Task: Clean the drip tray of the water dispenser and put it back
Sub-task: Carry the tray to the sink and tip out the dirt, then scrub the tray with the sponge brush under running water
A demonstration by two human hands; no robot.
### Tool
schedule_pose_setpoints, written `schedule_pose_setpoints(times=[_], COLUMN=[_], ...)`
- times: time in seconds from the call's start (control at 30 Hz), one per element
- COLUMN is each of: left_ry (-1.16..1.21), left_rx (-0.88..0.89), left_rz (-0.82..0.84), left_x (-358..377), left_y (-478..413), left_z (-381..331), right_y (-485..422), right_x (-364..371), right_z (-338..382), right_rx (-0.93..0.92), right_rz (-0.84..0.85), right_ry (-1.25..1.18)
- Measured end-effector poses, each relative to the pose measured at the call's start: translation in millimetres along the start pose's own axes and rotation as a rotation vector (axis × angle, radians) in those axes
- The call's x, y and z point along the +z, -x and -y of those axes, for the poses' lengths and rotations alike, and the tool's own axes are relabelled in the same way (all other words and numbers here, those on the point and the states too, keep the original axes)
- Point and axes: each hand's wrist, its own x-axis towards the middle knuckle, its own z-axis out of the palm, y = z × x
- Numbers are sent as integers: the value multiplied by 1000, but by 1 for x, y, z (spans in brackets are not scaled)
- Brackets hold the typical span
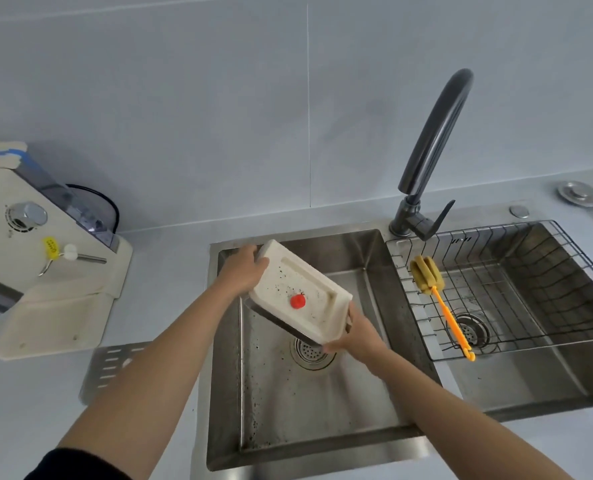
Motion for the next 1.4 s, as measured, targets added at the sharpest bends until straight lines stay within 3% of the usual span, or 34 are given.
schedule_pose_setpoints(times=[0.27,0.9,1.03,1.13,1.3,1.4], left_ry=[403,423,410,442,412,426], left_rx=[-106,-83,-102,-122,-206,-220], left_rz=[32,-85,-139,-178,-227,-238], left_x=[26,54,59,67,82,86], left_y=[31,43,39,38,33,36], left_z=[40,22,6,-9,-27,-35], right_y=[15,47,46,39,7,-18], right_x=[-20,-53,-84,-120,-187,-214], right_z=[28,36,44,49,72,86], right_rx=[-152,-98,-82,-21,109,208], right_rz=[-63,-99,-59,-156,-180,-163], right_ry=[419,387,258,180,-393,-566])
